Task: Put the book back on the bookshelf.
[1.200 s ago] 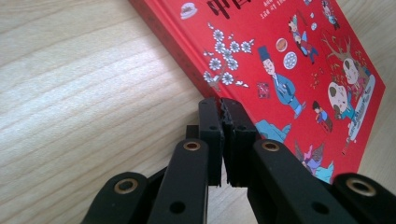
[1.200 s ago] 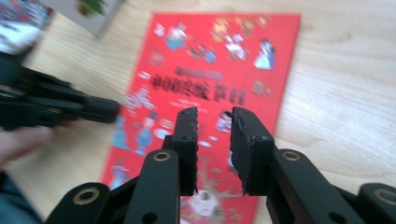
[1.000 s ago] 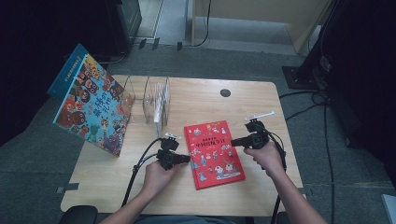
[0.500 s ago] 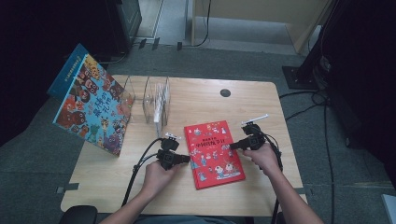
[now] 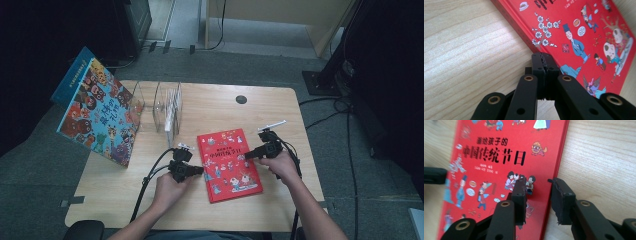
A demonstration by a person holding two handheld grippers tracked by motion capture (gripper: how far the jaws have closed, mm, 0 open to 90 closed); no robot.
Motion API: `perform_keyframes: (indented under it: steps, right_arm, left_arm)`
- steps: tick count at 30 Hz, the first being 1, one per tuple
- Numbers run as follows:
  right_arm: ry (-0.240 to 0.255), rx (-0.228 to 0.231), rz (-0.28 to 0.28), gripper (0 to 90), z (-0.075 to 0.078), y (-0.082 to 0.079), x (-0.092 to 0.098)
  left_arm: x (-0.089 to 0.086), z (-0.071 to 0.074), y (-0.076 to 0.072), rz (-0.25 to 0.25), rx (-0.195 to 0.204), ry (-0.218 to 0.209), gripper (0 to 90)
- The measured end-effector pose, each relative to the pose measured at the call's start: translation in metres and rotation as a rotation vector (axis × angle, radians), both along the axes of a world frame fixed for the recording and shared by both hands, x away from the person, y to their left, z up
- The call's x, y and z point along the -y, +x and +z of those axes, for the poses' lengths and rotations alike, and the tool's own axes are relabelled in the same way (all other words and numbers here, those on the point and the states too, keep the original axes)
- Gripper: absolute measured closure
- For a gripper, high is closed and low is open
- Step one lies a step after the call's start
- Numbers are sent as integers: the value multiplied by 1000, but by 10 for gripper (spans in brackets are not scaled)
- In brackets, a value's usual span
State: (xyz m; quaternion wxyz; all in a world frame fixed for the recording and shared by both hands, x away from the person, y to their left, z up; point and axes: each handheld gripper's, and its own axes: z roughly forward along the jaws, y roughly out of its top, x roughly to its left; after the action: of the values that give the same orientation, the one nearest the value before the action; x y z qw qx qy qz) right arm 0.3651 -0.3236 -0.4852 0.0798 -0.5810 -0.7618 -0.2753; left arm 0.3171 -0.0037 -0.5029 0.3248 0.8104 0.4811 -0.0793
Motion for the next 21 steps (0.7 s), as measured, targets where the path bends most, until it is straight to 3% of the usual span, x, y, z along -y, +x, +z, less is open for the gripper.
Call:
perform_keyframes:
  steps: [2,5,14,17,21]
  right_arm:
    - [16,6,-2,683,7,-1,1]
    - [-1,27,17,674,20,-2,-1]
    - [-26,68,85,666,75,-8,-21]
    - [-37,74,97,671,88,-9,-30]
    - [-17,58,127,689,103,-10,-42]
  left_arm:
    - [0,0,0,0,-2,-1,900]
    - [0,0,0,0,-3,-2,900]
    - [-1,-1,0,8,-9,-11,900]
    - [-2,-1,1,11,-14,-15,900]
    - [-2,-1,1,13,-20,-22,896]
